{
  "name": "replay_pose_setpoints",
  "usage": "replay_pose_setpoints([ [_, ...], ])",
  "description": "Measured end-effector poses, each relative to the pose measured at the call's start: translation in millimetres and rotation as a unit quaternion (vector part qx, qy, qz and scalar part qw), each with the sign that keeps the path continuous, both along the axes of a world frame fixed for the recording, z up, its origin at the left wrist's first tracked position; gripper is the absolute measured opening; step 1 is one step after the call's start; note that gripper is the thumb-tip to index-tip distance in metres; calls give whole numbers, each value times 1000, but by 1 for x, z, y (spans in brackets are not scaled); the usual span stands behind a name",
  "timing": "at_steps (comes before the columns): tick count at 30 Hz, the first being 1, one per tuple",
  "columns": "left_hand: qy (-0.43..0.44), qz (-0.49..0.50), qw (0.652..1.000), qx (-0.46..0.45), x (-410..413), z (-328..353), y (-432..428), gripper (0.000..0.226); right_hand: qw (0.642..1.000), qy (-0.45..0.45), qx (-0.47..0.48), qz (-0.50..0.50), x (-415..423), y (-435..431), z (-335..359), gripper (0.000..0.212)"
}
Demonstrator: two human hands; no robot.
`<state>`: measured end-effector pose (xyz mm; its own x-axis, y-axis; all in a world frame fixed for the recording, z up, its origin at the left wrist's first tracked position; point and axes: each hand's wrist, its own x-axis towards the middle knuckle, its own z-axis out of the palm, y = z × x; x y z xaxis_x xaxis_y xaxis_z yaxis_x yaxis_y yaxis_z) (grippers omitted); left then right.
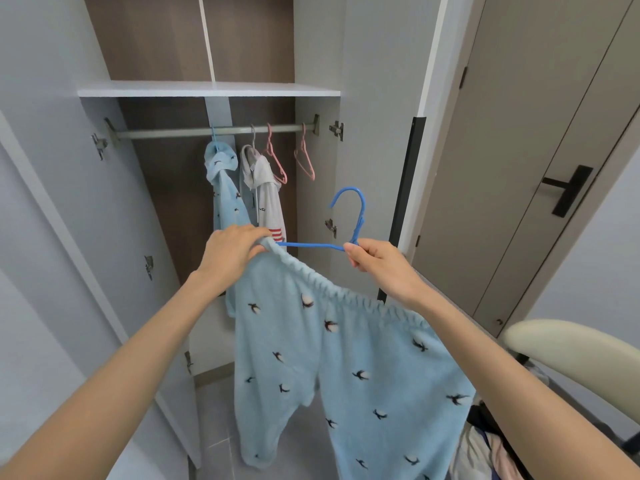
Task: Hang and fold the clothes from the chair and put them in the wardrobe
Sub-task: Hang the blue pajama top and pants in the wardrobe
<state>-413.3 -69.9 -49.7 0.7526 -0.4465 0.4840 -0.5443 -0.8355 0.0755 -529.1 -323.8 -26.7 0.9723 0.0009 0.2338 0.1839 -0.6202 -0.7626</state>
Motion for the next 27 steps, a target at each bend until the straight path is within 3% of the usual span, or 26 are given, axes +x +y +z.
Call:
replay_pose_setpoints([
  [2,47,1,998,33,0,-2,-5,30,1000,0,-7,-1,0,2,1,40],
  [6,132,-102,984,65,-15,5,-23,52,1000,2,-12,12,0,2,4,39],
  [10,112,-146,983,-11,-24,13,-41,16,1000,5,9,25,4,4,9,41],
  [13,150,-167,970,-98,-23,18,-44,21,999,3,29,40,7,4,16,39],
  [22,130,-99,973,-166,-3,24,-40,14,994,35,-49,93,31,2,46,29],
  [27,64,-27,982,-176,7,25,-34,16,983,110,54,135,57,11,53,27],
])
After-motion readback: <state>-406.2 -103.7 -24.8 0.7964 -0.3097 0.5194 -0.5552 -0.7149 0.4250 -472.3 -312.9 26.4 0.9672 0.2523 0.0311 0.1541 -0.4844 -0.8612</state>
